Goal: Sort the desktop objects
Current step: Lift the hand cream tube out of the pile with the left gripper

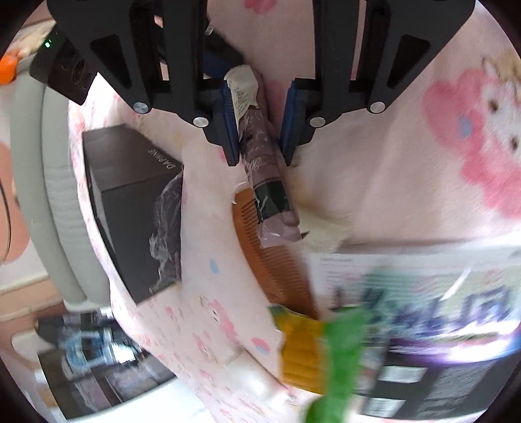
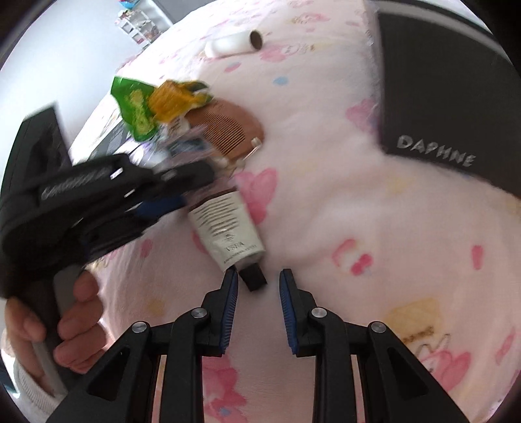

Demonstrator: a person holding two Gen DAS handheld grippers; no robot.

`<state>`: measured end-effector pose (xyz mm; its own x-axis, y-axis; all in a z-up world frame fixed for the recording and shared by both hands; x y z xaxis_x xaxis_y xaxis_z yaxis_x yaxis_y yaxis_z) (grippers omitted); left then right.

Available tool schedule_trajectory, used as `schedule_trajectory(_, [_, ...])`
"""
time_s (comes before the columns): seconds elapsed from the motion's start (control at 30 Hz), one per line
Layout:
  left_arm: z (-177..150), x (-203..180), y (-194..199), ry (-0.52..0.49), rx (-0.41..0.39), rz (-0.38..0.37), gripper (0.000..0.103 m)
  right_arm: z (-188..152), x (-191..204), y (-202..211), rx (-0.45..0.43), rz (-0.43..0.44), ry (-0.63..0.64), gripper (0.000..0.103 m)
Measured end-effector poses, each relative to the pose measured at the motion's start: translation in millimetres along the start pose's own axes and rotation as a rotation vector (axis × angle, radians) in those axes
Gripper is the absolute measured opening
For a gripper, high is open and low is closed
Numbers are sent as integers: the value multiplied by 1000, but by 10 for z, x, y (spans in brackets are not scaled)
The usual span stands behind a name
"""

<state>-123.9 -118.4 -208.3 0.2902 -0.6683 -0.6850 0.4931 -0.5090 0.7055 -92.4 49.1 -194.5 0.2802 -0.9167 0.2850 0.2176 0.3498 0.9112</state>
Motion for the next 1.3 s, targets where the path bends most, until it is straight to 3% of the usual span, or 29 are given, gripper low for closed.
schedule_trajectory(0.13, [-125,132,229,38,-52,48,25,37,-78,77,-49,-39,-36,23])
schedule_trajectory(0.23, [-219,192,388,58,-93,56,25,0,-53,105,-21,-23,-41,23])
schedule_trajectory(0.43, [-207,310,395,75,-92,41,26,-191,288,135,77,186,-31,23])
schedule_trajectory(0.63, [-122,396,243,61,-48,23,31,-261,361,-212,126,138,-38,24])
schedule_trajectory(1.0, [-96,257,344,64,-101,-31,30,-138,320,-103,44,141,-79,24])
schedule_trajectory(1.13, [-98,93,371,21,-84,-56,21,-55,221,97,-10,139,-109,26])
schedule_trajectory(1.3, [-127,-106,236,-23,-84,-25,21,50,21,379,-81,137,-122,26])
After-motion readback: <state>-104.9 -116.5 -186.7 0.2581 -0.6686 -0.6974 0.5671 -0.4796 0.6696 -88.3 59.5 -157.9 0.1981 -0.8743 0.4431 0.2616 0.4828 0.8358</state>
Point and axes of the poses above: each gripper's, at about its wrist camera, not at the fingertips, and y roughly against the way its jaws point, x to its left, z to its top, the point moved 4 cm from there along -y, roughly the way its jaws point, and after that the axes turned 3 degrees about -z, right-handed, at the moved point
